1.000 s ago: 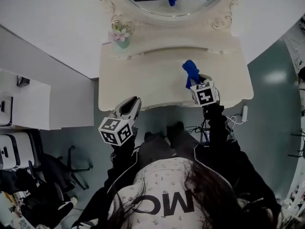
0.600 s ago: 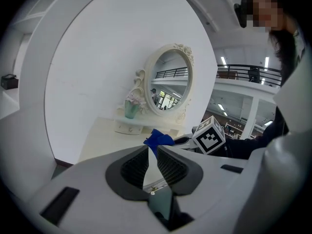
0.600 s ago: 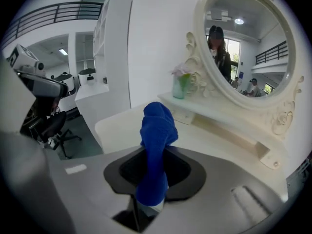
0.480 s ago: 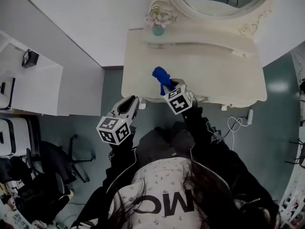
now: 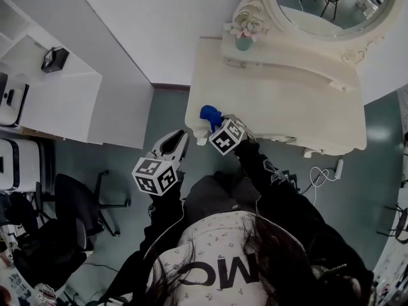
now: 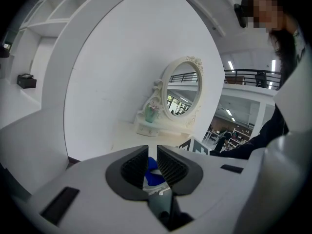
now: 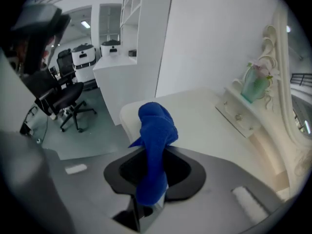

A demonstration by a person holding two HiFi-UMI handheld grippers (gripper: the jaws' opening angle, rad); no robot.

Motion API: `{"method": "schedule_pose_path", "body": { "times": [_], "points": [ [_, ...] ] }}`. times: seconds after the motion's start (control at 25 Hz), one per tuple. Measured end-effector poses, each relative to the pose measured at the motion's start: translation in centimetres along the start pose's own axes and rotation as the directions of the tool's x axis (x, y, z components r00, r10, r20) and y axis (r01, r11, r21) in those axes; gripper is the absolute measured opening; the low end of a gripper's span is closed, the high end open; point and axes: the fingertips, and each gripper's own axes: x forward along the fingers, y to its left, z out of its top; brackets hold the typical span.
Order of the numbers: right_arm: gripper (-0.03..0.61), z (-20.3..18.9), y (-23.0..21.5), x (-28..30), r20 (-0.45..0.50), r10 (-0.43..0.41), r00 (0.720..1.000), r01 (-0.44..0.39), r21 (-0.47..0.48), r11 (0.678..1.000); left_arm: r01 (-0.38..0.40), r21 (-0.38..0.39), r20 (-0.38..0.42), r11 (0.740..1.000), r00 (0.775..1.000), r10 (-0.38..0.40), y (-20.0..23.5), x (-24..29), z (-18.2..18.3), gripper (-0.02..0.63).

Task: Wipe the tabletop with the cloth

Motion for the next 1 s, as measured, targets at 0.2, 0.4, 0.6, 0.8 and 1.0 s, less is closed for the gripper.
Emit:
{"method": "schedule_pose_path", "body": {
  "times": [0.2,0.4,0.6,0.8,1.0],
  "points": [
    [0.092,-0.8,0.0,0.6,-0.023,-0.040,0.999,0.038,-0.098,0.994,-0.025,-0.026,0.011,0.999,1.000,0.025,1.5,-0.5,0.3,0.046],
    [0.092,-1.4,-0.8,0.4,-0.013,-0.042,0.999,0.041,-0.057,0.997,-0.001,-0.014,0.006,1.000,1.000,0.001,1.1,0.6,0.6,0.046],
    [0.092,-3.7,-2.8,-0.7,-0.026,-0.058,0.998,0.058,-0.021,0.998,0.040,0.023,-0.003,0.999,0.999,-0.040,-1.4,2.8,1.4,0.046],
    [0.092,-7.0,-6.1,-2.6,-0.031,-0.087,0.996,0.088,0.014,0.996,0.065,0.046,-0.008,0.997,0.998,-0.065,-4.7,5.2,1.9,0.046],
    [0.092,-11.8,-10.5,-5.2,-0.040,-0.115,0.993,0.117,0.066,0.991,0.096,0.048,-0.023,0.994,0.995,-0.095,-9.4,9.0,1.1,0.046]
  ]
}}
